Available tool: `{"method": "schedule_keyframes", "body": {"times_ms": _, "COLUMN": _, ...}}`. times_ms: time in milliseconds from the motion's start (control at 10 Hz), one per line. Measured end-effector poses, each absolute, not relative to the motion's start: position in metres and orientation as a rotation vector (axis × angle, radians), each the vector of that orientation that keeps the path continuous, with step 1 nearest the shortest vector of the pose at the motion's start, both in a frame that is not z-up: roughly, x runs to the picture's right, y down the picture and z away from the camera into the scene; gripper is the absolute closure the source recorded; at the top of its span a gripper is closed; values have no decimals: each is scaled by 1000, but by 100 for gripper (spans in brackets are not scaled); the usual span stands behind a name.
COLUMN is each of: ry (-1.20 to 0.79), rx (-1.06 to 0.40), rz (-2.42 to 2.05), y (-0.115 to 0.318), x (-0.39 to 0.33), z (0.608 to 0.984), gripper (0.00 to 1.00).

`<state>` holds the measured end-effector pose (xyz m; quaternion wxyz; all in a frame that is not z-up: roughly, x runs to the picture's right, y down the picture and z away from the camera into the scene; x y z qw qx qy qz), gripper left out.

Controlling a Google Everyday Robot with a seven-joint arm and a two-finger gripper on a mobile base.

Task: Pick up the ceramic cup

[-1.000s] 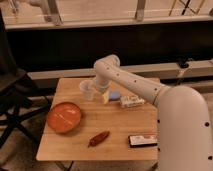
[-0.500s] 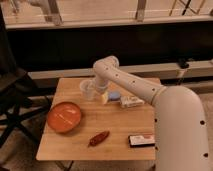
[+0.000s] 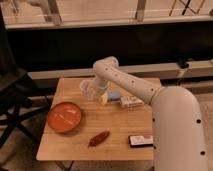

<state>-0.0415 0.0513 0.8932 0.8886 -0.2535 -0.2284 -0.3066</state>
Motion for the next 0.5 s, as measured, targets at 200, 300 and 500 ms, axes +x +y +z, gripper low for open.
{"method": "schedule_keyframes", "body": {"times_ms": 200, "ry": -478, "rx": -532, "rz": -640, "y": 53, "x": -41, "z": 895, "gripper": 20}}
{"method": "schedule_keyframes", "body": {"times_ms": 300, "ry": -481, "rx": -533, "rz": -640, "y": 53, "x": -42, "z": 896, "gripper": 20}}
{"method": "schedule_keyframes", "body": {"times_ms": 500, "ry": -487, "rx": -537, "rz": -645, "y": 54, "x": -42, "z": 898, "gripper": 20}}
